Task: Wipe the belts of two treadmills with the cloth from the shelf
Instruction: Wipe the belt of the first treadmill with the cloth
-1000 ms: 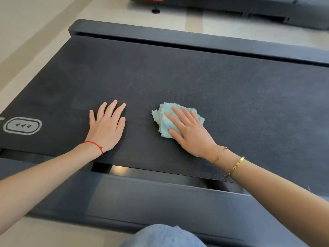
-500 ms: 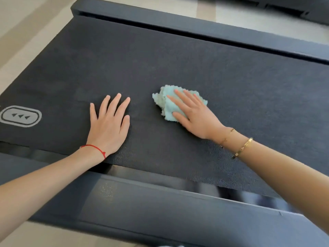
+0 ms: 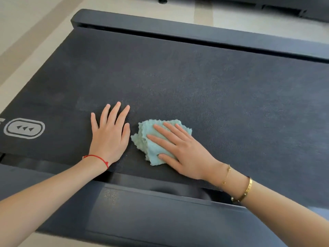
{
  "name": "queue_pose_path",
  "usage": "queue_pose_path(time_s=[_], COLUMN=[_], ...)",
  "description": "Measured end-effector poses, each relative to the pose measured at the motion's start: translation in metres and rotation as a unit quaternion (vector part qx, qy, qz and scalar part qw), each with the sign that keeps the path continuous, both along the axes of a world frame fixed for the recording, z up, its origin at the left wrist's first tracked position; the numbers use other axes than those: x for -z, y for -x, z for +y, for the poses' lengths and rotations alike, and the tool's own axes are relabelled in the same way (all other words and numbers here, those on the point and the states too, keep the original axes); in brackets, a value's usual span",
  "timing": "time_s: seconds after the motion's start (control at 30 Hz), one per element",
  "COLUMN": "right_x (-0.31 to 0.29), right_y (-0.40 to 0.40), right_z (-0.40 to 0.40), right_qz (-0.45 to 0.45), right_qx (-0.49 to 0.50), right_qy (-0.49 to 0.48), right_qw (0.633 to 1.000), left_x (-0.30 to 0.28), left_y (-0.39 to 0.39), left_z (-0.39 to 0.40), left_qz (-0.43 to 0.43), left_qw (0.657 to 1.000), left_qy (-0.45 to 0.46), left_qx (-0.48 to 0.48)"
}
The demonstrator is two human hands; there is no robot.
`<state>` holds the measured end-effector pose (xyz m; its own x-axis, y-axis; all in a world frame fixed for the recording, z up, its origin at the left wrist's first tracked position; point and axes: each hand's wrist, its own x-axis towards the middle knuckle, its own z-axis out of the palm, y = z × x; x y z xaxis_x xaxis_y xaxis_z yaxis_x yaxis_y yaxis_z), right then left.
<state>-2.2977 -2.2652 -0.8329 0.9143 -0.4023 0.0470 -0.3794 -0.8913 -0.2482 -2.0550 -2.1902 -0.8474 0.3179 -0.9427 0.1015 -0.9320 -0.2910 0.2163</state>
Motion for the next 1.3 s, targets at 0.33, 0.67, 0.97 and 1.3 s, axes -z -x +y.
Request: queue_pose_path(time_s=[0.33, 0.67, 0.97, 1.3], right_x=[0.001, 0.0, 0.007, 0.006], right_y=[-0.038, -0.133, -0.155, -0.139], right_z=[-0.116, -0.188, -0.069, -0.129], right_qz=[0.011, 0.034, -0.012, -0.018], right_qx=[0.157, 0.252, -0.049, 0.101], right_qy=[-0.001, 0.011, 0.012, 0.006], right_qw=[0.988, 0.967, 0.999, 0.995], left_x=[-0.003, -0.005, -0.001, 0.001], left_y=[0.0, -0.047, -0.063, -0.063], left_z=[-0.001, 0.007, 0.015, 0.01], left_qz=[-0.009, -0.028, -0.002, -0.018], left_qw=[1.0, 0.998, 0.987, 0.986], left_qy=[-0.013, -0.025, 0.021, 0.042], left_qx=[-0.006, -0.043, -0.156, -0.158])
